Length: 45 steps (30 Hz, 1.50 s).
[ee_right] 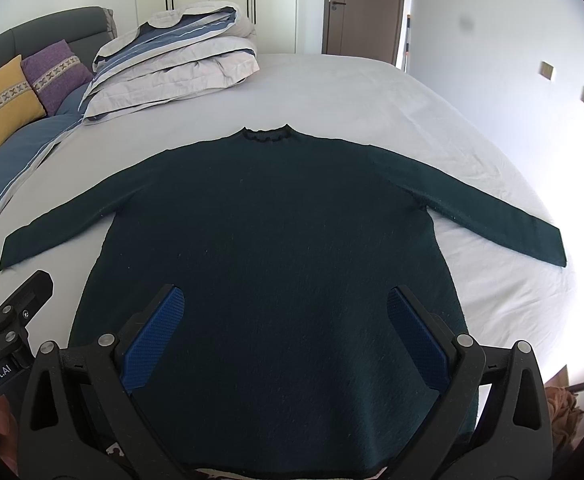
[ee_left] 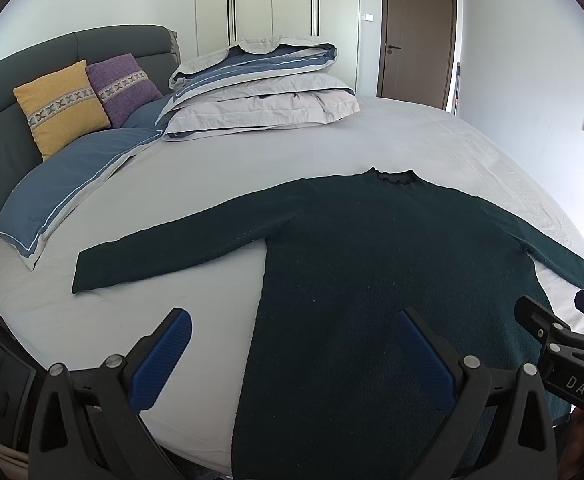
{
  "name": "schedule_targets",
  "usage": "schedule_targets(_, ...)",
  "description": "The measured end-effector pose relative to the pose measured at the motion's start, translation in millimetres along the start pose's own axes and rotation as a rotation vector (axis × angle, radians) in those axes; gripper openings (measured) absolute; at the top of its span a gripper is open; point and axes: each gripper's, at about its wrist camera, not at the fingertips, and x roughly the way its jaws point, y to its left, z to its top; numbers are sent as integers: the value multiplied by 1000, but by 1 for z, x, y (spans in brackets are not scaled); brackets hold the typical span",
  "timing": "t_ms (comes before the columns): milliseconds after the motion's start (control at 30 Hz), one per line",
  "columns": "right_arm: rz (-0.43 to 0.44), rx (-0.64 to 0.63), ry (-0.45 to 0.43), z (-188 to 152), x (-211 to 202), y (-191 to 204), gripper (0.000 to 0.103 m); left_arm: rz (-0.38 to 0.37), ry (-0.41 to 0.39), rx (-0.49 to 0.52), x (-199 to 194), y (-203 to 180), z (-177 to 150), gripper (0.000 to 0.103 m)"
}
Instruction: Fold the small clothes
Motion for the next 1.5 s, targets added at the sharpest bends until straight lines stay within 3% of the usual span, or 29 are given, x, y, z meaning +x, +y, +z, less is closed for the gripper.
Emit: schedule_targets(1500, 5, 7, 15, -9, 4, 1, 103, -3, 9, -9, 3, 2, -12, 103)
